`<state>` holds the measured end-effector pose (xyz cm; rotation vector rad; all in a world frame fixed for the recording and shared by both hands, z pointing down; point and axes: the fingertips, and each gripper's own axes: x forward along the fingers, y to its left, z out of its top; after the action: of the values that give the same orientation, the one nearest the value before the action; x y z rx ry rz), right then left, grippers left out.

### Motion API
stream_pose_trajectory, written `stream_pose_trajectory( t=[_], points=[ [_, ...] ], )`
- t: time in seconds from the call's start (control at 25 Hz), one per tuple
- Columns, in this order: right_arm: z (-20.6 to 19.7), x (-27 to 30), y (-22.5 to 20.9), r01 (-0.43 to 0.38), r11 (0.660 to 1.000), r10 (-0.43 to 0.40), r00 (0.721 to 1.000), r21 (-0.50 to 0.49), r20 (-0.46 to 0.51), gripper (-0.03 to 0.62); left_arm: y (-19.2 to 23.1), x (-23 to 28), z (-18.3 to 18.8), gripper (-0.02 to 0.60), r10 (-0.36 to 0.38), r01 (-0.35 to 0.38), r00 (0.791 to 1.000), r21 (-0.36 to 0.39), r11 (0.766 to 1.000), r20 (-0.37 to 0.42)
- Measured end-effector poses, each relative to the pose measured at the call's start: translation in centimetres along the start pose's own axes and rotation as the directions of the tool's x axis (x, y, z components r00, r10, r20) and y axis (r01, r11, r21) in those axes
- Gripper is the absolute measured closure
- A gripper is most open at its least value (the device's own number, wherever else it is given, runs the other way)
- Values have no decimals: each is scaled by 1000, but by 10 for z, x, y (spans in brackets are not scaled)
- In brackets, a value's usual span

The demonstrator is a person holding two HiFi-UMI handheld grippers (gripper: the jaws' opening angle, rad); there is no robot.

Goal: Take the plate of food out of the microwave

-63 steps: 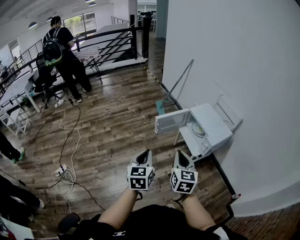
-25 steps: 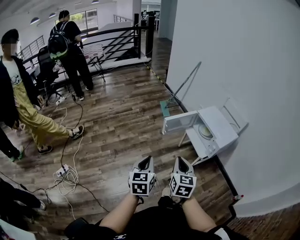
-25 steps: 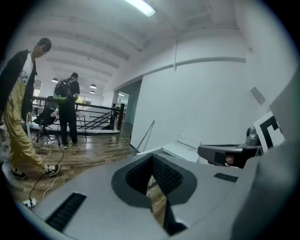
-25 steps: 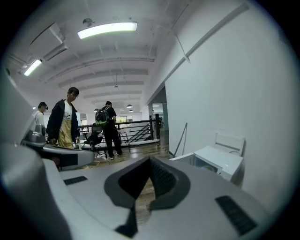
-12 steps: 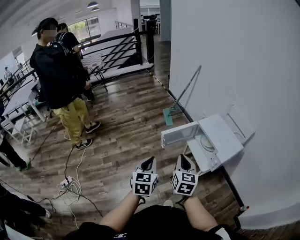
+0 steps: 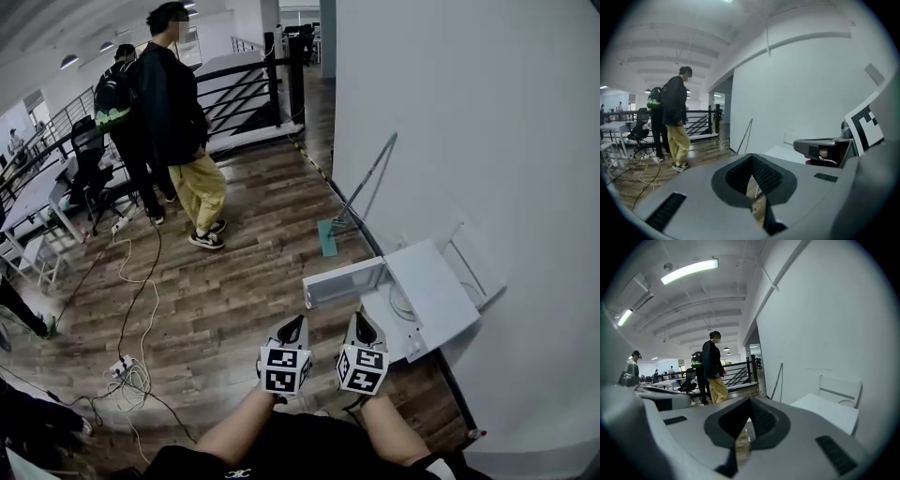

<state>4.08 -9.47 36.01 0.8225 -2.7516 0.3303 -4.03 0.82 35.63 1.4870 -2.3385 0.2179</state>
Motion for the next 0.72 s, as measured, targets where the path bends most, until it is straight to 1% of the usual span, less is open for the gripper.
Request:
stream_pose_trajectory(
  t=[0.16,0.32,0.44,0.56,0.72],
  points=[
    [0,15,-16,8,1000,-8,1000,13,-9,582,-7,24,1,583,-16,16,1000,16,1000,-18],
    [-2,31,-35,43,999,-42,999,18,-24,581,-13,51,4,583,-53,54,998,21,998,-30],
    [3,41,-48,87,996,-86,996,16,-20,582,-18,74,10,583,-110,112,993,37,993,-35],
    [5,54,-53,133,991,-132,991,21,-21,582,-21,98,14,583,-179,181,983,55,982,-45],
    [9,82,-47,197,980,-196,980,21,-25,582,-6,129,27,583,-261,264,964,76,961,-48]
  ],
)
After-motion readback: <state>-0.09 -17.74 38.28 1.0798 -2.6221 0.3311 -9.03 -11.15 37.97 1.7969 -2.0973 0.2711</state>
